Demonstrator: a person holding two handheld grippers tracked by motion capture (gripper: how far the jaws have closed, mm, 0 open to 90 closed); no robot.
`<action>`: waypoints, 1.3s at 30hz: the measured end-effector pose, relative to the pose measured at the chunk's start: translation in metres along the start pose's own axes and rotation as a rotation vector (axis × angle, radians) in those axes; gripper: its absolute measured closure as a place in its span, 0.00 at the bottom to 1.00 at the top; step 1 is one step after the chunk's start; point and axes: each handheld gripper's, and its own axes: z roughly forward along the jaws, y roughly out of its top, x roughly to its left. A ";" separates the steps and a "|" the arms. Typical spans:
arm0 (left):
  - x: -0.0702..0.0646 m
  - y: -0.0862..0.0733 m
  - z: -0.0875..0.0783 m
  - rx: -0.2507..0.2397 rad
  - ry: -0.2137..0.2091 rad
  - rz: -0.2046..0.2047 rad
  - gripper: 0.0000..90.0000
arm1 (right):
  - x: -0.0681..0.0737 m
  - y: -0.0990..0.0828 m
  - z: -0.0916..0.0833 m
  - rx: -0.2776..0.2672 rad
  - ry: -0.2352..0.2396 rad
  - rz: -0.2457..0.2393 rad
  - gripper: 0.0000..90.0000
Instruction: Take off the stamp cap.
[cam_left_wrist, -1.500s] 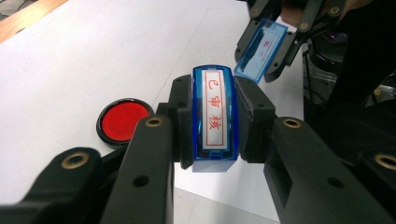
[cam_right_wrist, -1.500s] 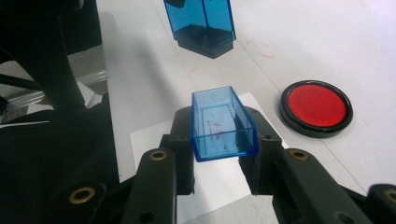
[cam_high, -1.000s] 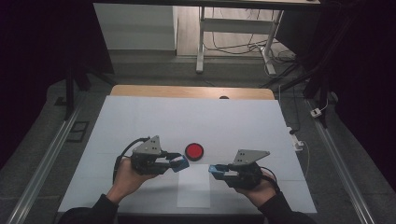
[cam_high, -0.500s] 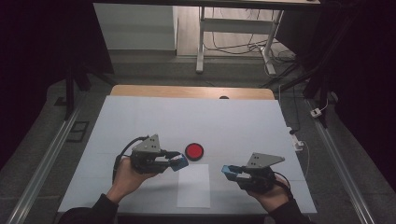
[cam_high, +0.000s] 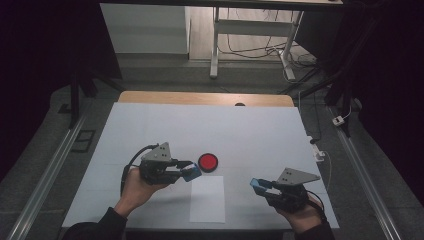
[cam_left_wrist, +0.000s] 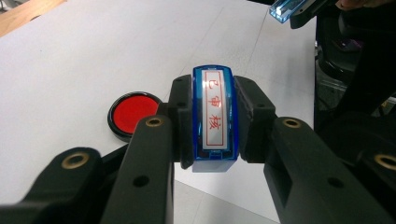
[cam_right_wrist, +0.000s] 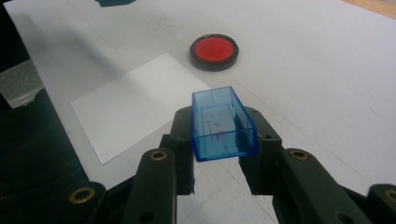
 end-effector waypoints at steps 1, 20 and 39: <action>0.000 0.000 0.000 0.000 0.001 0.000 0.78 | -0.001 -0.001 -0.002 -0.004 -0.005 0.007 0.76; 0.004 0.004 0.005 0.006 0.022 -0.004 0.78 | -0.005 -0.024 -0.026 -0.005 -0.064 0.105 0.76; 0.009 0.007 0.010 0.003 0.026 -0.016 0.78 | -0.006 -0.032 -0.035 -0.005 -0.076 0.134 0.76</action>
